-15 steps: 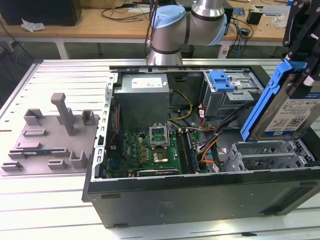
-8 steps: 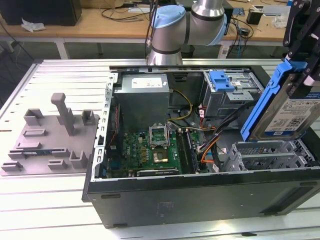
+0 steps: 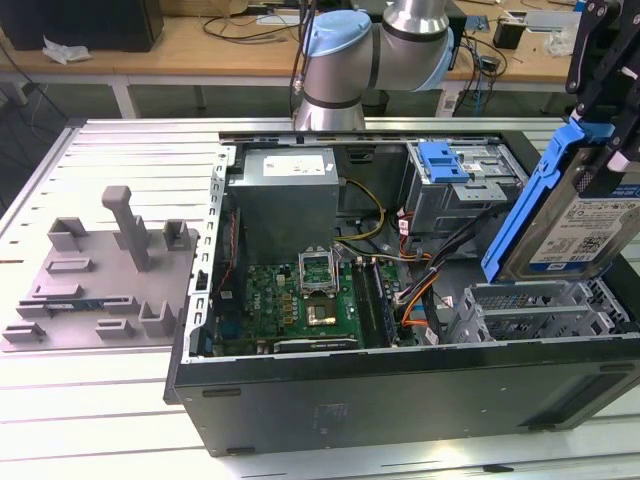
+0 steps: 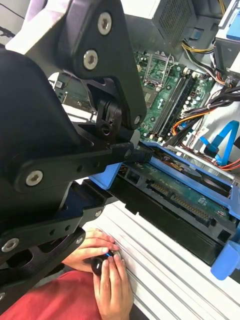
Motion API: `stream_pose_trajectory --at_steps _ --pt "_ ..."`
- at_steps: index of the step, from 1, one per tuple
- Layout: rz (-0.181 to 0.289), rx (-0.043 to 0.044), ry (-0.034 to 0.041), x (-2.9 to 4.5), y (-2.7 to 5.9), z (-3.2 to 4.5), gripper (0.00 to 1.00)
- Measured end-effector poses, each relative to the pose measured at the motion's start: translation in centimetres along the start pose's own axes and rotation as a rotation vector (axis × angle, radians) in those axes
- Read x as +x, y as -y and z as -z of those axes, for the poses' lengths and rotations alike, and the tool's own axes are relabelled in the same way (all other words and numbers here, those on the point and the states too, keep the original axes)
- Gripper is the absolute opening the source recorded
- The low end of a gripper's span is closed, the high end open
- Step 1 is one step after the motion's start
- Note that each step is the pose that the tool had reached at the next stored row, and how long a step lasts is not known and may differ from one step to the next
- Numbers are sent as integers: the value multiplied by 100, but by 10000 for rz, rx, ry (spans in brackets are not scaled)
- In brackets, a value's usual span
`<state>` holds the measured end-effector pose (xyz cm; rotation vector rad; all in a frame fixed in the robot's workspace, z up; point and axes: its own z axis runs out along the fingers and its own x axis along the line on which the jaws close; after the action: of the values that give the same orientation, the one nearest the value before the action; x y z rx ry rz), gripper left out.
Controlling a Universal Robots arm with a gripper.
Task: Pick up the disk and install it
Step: 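Insert the disk into the insertion slot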
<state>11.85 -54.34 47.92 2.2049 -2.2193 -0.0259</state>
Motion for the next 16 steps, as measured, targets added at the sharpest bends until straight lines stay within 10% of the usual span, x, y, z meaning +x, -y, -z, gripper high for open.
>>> stream_pose_trajectory --at_steps 16 --pt "209 29 -6 0 -5 -17 36"
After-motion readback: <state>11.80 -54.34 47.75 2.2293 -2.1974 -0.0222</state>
